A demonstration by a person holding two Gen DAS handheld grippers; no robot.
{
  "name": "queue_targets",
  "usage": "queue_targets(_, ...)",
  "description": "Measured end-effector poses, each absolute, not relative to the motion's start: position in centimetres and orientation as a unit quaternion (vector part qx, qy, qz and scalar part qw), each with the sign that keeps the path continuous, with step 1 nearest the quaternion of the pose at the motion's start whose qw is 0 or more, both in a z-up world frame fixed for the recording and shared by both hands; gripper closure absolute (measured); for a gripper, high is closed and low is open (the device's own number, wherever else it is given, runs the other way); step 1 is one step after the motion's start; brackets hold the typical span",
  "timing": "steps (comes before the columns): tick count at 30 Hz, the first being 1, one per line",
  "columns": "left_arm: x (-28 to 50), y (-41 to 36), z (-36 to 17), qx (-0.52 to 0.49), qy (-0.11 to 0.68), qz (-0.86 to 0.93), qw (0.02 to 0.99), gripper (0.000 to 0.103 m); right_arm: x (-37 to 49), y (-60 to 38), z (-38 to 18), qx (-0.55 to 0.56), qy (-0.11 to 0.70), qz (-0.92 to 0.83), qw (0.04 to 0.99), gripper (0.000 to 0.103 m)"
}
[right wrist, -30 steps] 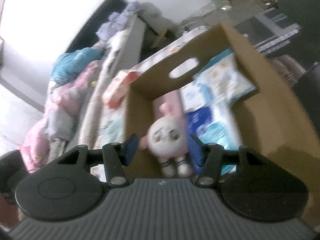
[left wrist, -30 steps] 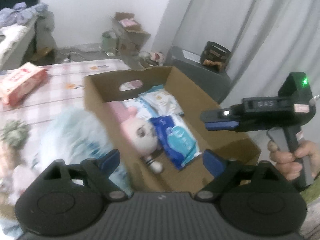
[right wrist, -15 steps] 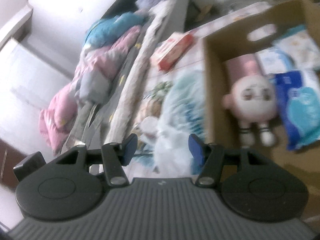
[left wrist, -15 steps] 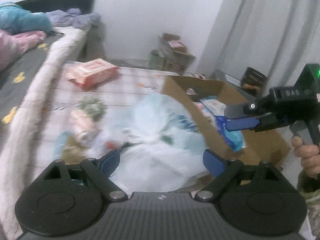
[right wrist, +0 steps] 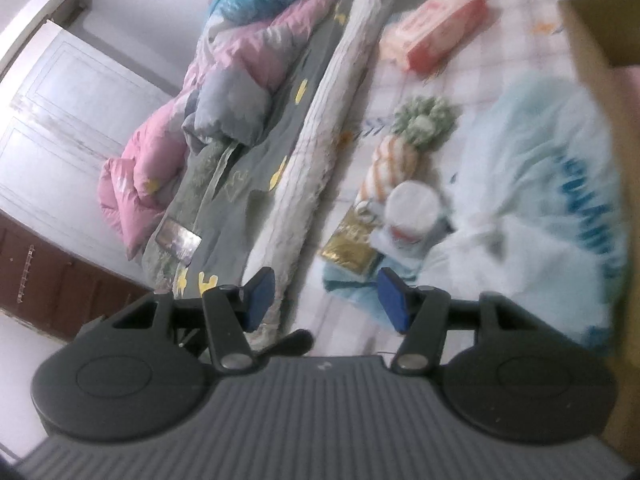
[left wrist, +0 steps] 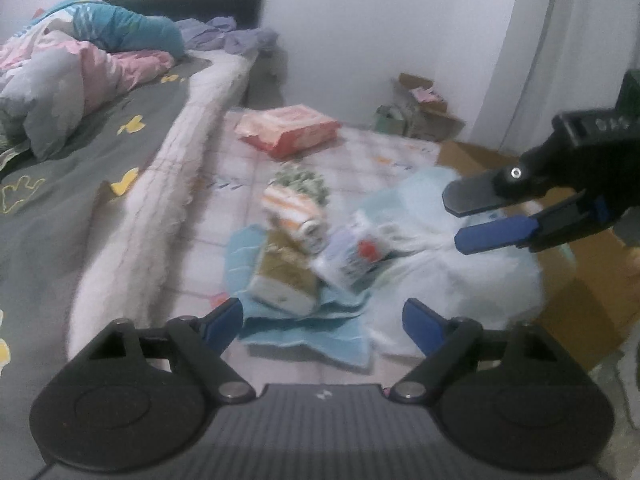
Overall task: Organize soft objects
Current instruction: 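Move the right gripper back from the box to the pile, then lower the left gripper onto the light blue towel and grasp its edge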
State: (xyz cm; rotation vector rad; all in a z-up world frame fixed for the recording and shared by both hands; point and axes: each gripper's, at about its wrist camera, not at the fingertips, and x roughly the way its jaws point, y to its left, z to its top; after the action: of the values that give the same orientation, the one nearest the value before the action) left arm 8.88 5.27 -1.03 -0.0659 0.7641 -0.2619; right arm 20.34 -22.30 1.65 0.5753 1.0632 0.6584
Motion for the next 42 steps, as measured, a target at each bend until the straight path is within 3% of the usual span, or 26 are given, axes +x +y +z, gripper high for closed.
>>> queue_targets(13,14.5,7.2,-6.6,-0.09,0.439,-0.107,0.887,0.031,22.6,-16.5,-2.3,0.286,0.519,0.316,0.741,0.046)
queue_targets(16,15.4,6.9,-7.5,-0.089,0.45,-0.107,0.882,0.041,23.2,-15.8,-2.7,0.29,0.524,0.321,0.734,0.047)
queue_targets(18,15.5,6.9,-7.8,-0.09,0.446,-0.112,0.883,0.059,23.7,-15.3,-2.9,0.295,0.529,0.328,0.725,0.047)
queue_targets(23,15.2,7.5,-7.4,-0.098,0.435,-0.108,0.888,0.093,25.3,-13.4,-3.5,0.309,0.541,0.34,0.705,0.047)
queue_targets(38,10.1,9.4,-4.1,-0.144,0.424,-0.158,0.88,0.097,27.3,-10.1,-6.0,0.279,0.557,0.321,0.714,0.052)
queue_targets(42,7.7,10.6,-3.7,-0.161,0.43,-0.177,0.871,0.103,28.2,-9.6,-6.3,0.282,0.546,0.321,0.721,0.054)
